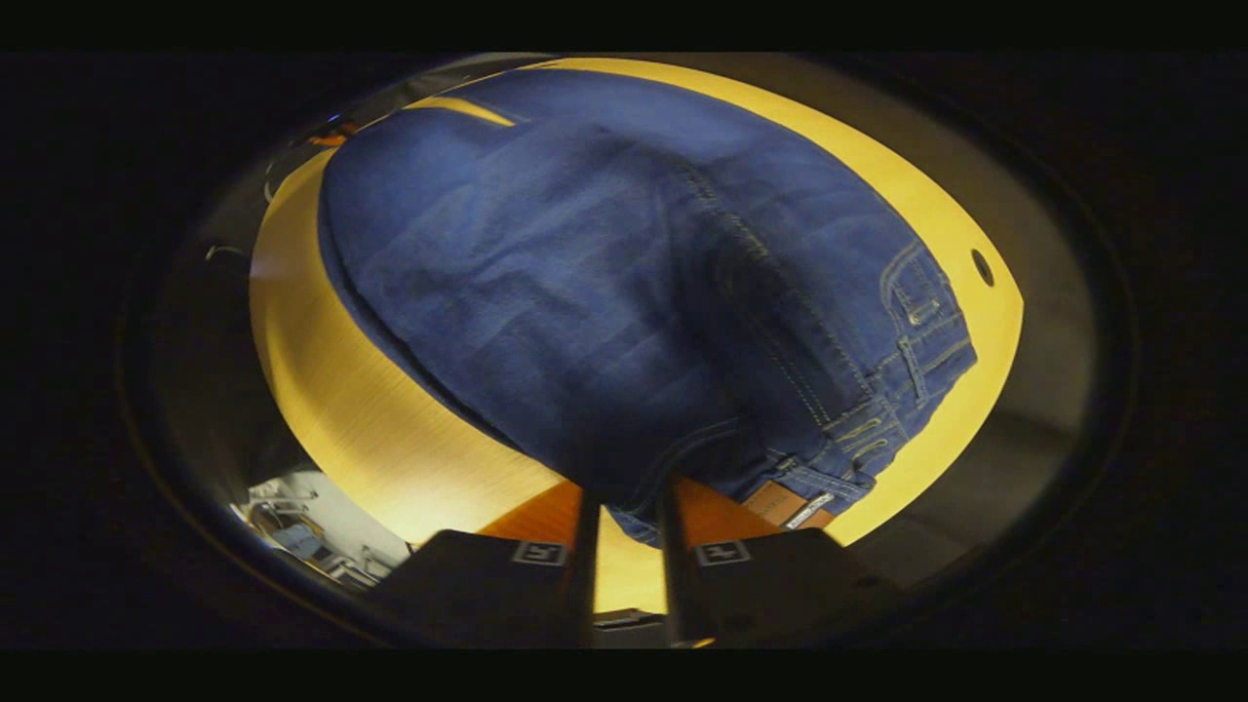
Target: Grasp the waist and the cuffs of the jeans and fold them to make the two legs overlap; first hold the waist and fold one-third of the jeans toward the cuffs, then hold the cuffs and fold the remaining one-third in the same direction to finish folding.
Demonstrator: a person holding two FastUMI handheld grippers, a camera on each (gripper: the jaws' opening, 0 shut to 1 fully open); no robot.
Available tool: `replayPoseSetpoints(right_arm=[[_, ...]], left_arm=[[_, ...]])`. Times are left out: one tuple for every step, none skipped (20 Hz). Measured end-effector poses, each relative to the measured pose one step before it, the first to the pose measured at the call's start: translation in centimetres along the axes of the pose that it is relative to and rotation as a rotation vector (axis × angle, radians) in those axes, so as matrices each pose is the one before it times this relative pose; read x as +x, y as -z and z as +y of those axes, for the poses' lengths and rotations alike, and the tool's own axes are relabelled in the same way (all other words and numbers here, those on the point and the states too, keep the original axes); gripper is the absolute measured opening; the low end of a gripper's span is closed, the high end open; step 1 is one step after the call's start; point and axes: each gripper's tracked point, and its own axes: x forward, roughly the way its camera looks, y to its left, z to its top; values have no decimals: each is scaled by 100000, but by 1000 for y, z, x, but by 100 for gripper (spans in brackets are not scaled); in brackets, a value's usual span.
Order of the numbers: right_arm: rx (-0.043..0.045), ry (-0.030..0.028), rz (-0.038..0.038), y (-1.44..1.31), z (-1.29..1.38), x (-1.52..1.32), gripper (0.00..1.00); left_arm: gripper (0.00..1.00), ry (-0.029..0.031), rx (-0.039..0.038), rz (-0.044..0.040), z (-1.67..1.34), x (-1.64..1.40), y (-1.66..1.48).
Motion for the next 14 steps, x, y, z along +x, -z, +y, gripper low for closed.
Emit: replayPoseSetpoints(right_arm=[[3608,-720,-216,183,13,13,10],[3757,-629,-848,-150,118,-7,13],[3248,-291,-1064,149,86,-117,15],[2446,365,-2644,-537,-67,-346,10],[3385,1236,-3438,-242,-186,-492,7],[2491,821,-4276,-589,-16,-1212,5],[1574,544,-4373,-566,-13,-525,0],[2312,221,-3464,-682,-187,-816,5],[1763,1200,-3618,-543,-251,-774,0],[1733,965,-3058,-661,-248,-627,0],[1352,839,-3842,-991,-157,-614,4],[1901,835,-3948,-1235,-330,-806,0],[2876,499,-3460,-1004,-29,-674,4],[2410,930,-4207,-1365,-315,-651,5]], left_arm=[[7,733,-2381,661,125,-81,96],[6,350,-2989,-385,70,-35,-152],[6,-340,-2915,-1006,-64,-222,-246],[6,-894,-1352,-2320,-45,-357,-282],[6,-1253,-306,-2979,234,-478,-324],[6,-1015,-531,-2697,142,-555,-285],[6,-906,-1152,-3015,133,-644,-483],[6,-357,-3033,-2950,82,-720,-498],[6,-90,-3919,-3166,201,-799,-761],[6,-633,-4255,-3616,434,-764,-769],[6,-867,-4270,-3919,464,-596,-1113],[6,-585,-3500,-4078,81,-448,-1081],[6,-669,-3016,-4288,169,-346,-962],[6,-490,-2909,-4115,-174,-811,-1254]])
